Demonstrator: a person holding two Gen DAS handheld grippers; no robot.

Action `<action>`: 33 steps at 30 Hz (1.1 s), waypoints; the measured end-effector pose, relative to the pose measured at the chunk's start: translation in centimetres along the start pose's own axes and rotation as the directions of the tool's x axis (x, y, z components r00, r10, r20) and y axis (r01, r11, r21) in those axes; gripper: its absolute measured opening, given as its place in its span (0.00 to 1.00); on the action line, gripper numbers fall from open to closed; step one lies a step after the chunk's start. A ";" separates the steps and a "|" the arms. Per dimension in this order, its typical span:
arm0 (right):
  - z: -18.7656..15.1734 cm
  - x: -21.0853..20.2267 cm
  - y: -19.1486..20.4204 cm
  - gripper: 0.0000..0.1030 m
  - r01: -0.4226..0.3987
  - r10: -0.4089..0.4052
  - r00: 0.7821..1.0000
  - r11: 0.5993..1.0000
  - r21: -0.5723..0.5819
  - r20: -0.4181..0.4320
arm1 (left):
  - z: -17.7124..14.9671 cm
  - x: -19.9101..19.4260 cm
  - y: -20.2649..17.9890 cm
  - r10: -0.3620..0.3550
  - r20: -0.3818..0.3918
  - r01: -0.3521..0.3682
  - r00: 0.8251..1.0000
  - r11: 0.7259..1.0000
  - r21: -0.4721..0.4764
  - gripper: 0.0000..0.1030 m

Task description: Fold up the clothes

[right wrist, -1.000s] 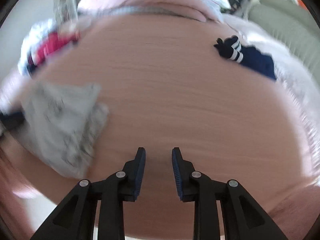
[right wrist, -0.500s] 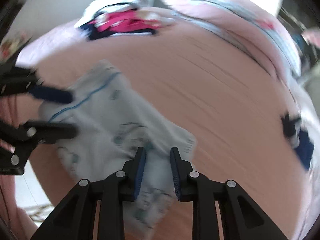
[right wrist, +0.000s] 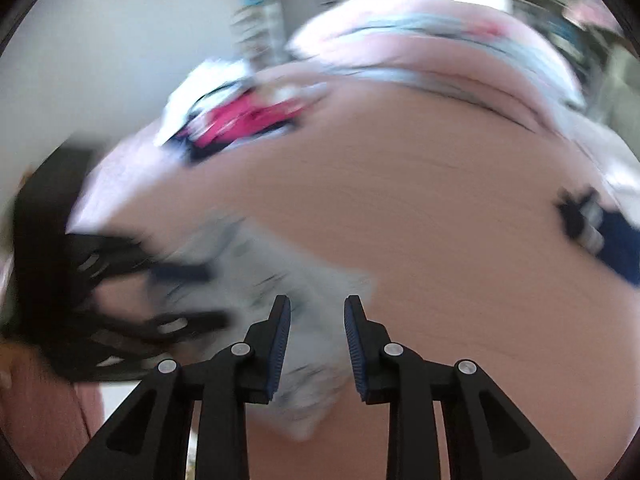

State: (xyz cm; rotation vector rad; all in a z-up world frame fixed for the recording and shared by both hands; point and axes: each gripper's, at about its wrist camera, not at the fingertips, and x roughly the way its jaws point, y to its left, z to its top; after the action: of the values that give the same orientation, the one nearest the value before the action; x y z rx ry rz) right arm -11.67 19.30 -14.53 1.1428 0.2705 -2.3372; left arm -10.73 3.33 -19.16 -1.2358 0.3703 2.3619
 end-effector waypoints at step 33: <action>0.3 -1.6 -2.6 0.36 -0.014 0.015 1.000 0.997 0.080 -0.009 | -0.3 -2.1 -4.1 -0.045 -0.017 0.046 0.999 0.997 0.069 0.41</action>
State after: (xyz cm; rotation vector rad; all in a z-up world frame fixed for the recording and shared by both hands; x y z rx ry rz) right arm -12.45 21.98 -13.27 1.1897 0.1724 -2.3497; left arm -7.38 6.20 -17.74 -1.2178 0.4213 2.2828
